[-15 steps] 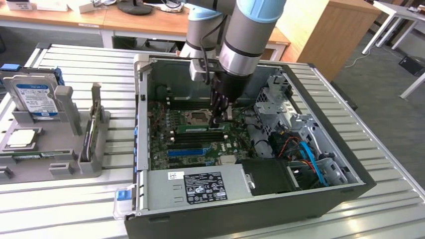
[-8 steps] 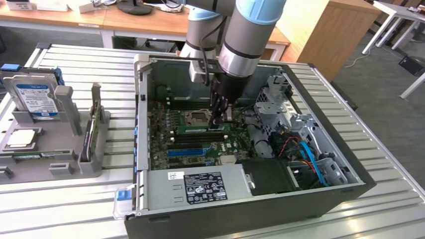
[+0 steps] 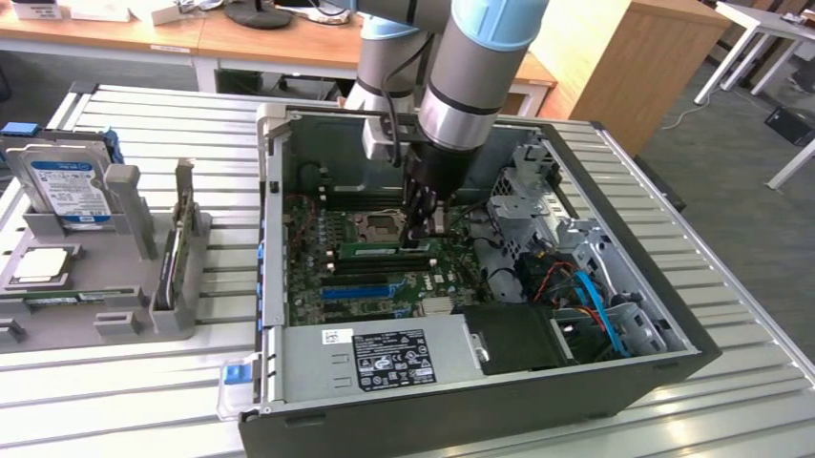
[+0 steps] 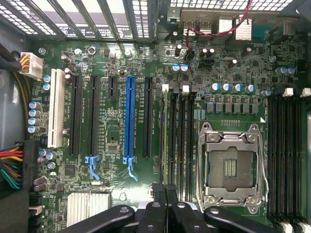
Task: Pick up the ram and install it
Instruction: 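Insert the ram into the slot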
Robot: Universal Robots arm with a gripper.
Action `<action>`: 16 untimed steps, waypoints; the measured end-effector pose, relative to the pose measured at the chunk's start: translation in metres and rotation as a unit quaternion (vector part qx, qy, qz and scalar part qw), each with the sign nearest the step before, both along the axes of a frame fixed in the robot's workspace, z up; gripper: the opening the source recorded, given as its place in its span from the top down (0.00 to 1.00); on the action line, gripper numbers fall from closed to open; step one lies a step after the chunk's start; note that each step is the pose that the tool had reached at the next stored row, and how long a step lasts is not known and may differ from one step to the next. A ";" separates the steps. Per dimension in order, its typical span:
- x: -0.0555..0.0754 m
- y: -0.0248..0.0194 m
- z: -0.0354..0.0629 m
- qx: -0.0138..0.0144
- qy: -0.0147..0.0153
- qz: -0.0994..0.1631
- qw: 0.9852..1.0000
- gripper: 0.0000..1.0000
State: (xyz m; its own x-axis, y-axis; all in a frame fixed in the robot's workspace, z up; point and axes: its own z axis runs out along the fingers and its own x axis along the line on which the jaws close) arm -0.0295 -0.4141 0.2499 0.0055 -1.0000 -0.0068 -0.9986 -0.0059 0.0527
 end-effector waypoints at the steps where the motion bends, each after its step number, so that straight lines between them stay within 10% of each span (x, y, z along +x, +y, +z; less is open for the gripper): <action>1: 0.000 0.0000 -0.0006 0.000 0.000 0.000 1.000 0.89; 16: 0.000 0.0000 -0.0038 0.000 0.000 -0.001 1.000 0.89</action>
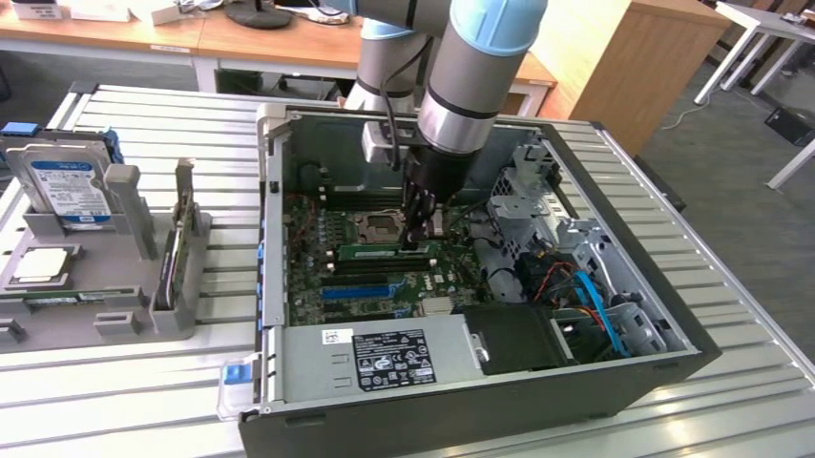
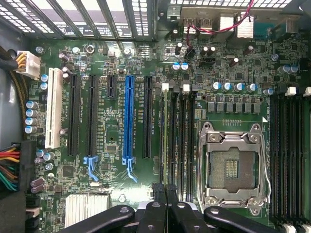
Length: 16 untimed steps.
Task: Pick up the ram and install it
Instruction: 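Insert the ram into the slot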
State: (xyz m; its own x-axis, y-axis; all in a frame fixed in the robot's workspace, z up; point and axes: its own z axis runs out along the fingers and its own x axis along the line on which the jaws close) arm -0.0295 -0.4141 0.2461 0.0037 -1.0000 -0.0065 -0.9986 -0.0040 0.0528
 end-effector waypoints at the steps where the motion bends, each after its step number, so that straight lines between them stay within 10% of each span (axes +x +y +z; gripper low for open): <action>1: 0.000 0.0000 0.0000 0.000 0.000 0.000 1.000 0.89; 16: -0.001 0.0003 -0.0017 0.000 0.000 -0.003 1.000 0.89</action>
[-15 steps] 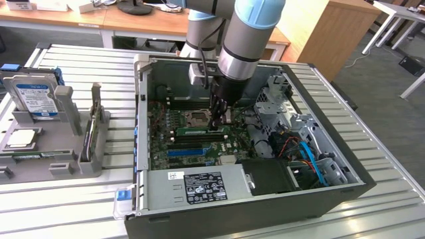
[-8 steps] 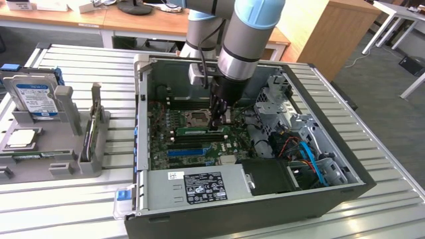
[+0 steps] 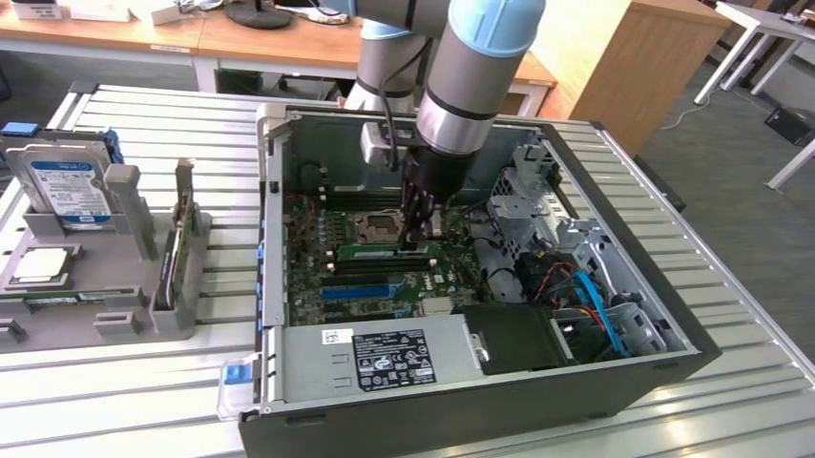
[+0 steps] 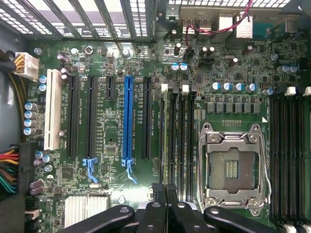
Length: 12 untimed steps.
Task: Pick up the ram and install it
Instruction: 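Insert the ram into the slot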
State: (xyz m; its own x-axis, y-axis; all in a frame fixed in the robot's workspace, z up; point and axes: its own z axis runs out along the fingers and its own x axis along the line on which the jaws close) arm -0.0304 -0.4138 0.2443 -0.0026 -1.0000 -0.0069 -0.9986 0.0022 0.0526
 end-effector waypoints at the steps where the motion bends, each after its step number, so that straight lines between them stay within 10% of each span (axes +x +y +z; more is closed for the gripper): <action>1: 0.000 0.0000 -0.0006 0.000 0.000 0.000 1.000 0.89; 12: 0.000 0.0007 -0.0031 0.000 0.000 0.000 1.000 0.89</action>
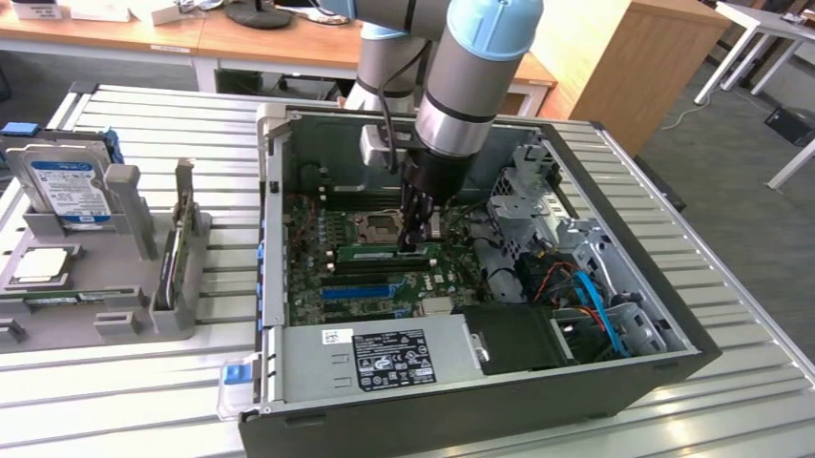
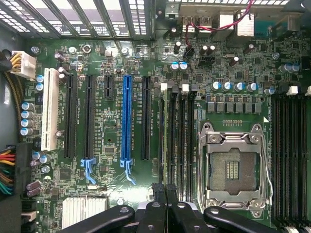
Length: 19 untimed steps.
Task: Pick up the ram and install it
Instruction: 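Insert the ram into the slot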
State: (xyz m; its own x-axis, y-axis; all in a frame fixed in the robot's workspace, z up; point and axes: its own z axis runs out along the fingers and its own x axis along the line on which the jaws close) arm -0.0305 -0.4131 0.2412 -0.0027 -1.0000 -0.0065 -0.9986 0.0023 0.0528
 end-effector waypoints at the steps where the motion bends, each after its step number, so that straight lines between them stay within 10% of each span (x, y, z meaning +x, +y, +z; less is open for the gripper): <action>1: 0.000 0.0000 0.0000 0.000 0.000 0.000 1.000 0.89; 19: -0.002 0.0001 -0.0049 0.000 0.000 0.000 1.000 0.89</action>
